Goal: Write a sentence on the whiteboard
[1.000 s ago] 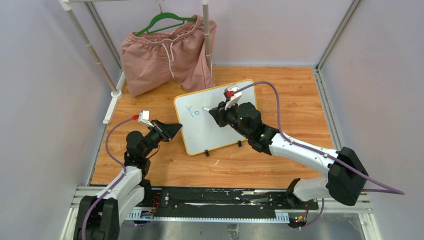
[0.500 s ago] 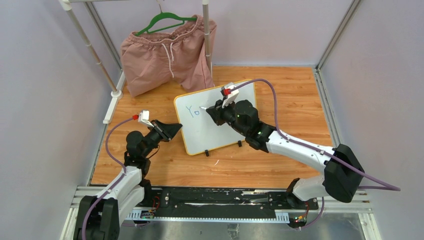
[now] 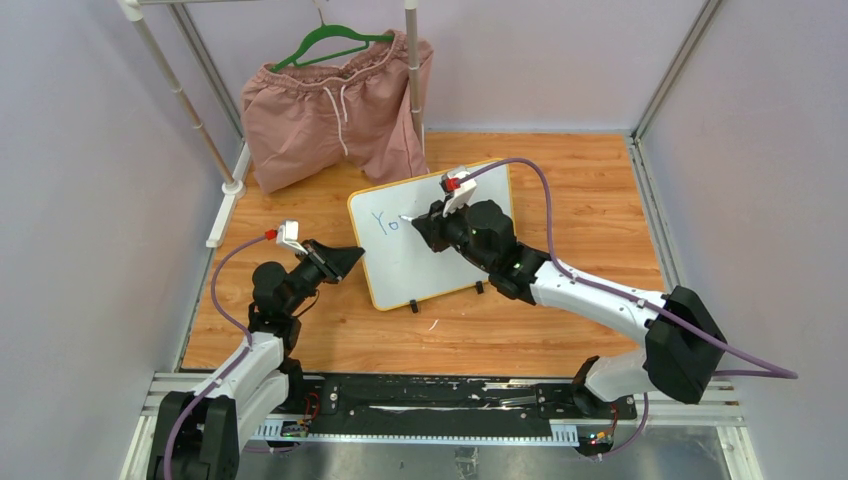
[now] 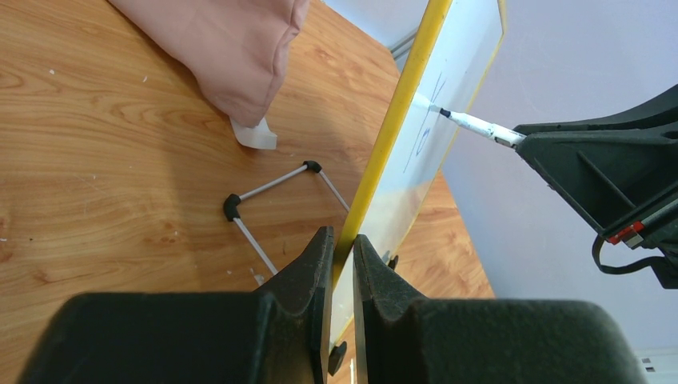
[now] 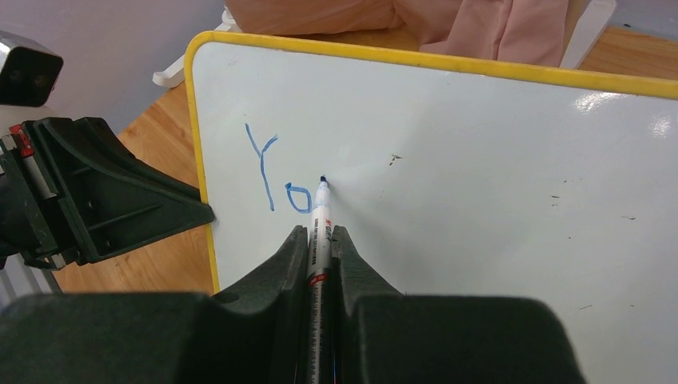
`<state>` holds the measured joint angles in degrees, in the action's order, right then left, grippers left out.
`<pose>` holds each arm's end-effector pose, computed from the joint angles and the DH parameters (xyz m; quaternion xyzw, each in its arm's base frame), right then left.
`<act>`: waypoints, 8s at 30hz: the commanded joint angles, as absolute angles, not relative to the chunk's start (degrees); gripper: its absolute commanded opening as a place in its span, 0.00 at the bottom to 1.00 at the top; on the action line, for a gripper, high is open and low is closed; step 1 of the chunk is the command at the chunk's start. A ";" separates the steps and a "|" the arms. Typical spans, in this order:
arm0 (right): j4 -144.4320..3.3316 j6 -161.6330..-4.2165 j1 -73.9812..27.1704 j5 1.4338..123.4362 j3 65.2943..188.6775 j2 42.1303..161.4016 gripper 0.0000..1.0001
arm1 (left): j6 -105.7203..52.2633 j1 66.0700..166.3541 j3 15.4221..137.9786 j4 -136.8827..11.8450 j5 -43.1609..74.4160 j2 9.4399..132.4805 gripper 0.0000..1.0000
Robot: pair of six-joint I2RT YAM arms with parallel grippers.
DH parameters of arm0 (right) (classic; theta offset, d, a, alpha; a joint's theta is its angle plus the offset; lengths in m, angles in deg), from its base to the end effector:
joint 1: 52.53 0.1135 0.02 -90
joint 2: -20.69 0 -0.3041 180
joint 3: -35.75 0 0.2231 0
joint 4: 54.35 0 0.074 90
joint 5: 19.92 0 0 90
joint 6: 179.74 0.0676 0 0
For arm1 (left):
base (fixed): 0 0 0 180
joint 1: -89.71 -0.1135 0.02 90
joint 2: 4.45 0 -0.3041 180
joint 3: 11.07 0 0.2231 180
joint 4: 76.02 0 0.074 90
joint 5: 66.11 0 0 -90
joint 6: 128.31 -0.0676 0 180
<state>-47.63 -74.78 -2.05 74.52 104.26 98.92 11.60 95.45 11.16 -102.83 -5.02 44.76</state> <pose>0.2071 0.2428 0.3661 -0.1957 0.6984 0.3482 0.5939 0.1493 -0.0479 0.2421 -0.0945 0.7017 -0.4755 0.5221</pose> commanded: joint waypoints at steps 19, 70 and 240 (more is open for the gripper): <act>-49.38 -73.42 -2.52 76.93 101.08 96.56 0.00 | 12.05 95.62 10.86 -105.72 -5.09 43.36 0.00; -51.32 -75.53 -3.80 79.14 106.61 98.62 0.00 | 12.05 95.58 10.64 -105.68 -5.33 43.13 0.00; -52.59 -76.32 -7.83 78.42 99.40 87.53 0.00 | 11.88 95.65 10.73 -105.68 -5.37 43.27 0.00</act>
